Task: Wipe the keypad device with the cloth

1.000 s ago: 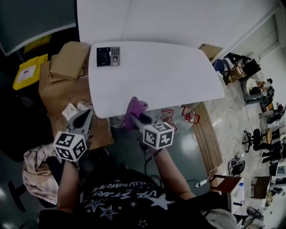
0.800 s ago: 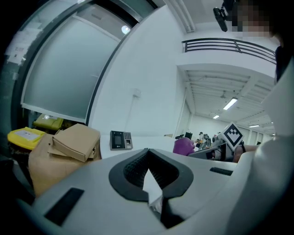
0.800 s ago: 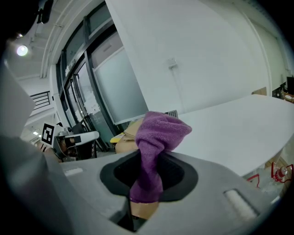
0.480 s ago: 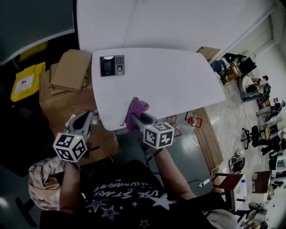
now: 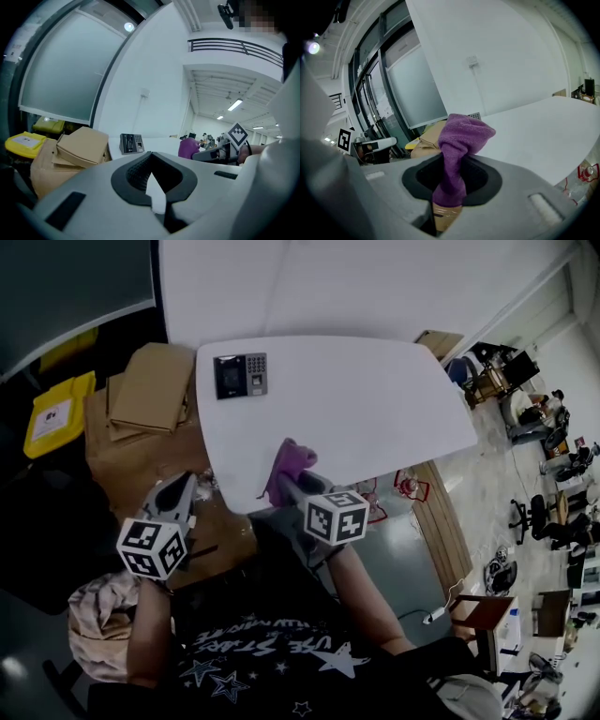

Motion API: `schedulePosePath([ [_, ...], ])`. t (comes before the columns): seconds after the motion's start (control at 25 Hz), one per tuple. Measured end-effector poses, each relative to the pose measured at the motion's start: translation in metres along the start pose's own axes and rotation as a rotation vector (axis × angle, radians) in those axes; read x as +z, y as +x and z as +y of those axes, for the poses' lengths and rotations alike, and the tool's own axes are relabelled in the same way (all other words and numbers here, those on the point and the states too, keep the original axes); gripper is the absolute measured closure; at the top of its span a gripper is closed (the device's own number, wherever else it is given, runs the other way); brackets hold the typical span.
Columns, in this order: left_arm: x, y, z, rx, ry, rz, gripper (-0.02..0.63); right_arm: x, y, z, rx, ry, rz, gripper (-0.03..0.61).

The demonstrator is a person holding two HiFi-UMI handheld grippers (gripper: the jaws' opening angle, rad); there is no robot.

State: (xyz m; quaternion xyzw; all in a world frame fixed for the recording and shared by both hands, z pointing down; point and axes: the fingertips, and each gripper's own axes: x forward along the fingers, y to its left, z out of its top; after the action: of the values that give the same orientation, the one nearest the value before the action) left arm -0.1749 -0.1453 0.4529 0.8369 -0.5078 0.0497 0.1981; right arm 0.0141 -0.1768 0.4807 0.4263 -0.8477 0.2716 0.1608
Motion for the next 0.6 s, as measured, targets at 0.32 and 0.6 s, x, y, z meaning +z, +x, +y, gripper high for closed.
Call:
schedulePosePath([
  [0.32, 0.002, 0.016, 0.006, 0.03, 0.087, 0.025, 0.607, 0.008, 0.036, 0.002, 0.067, -0.038, 0.039, 0.48],
  [0.6, 0.013, 0.043, 0.028, 0.101, 0.058, 0.033, 0.607, 0.036, 0.074, -0.017, 0.133, -0.054, 0.057, 0.48],
])
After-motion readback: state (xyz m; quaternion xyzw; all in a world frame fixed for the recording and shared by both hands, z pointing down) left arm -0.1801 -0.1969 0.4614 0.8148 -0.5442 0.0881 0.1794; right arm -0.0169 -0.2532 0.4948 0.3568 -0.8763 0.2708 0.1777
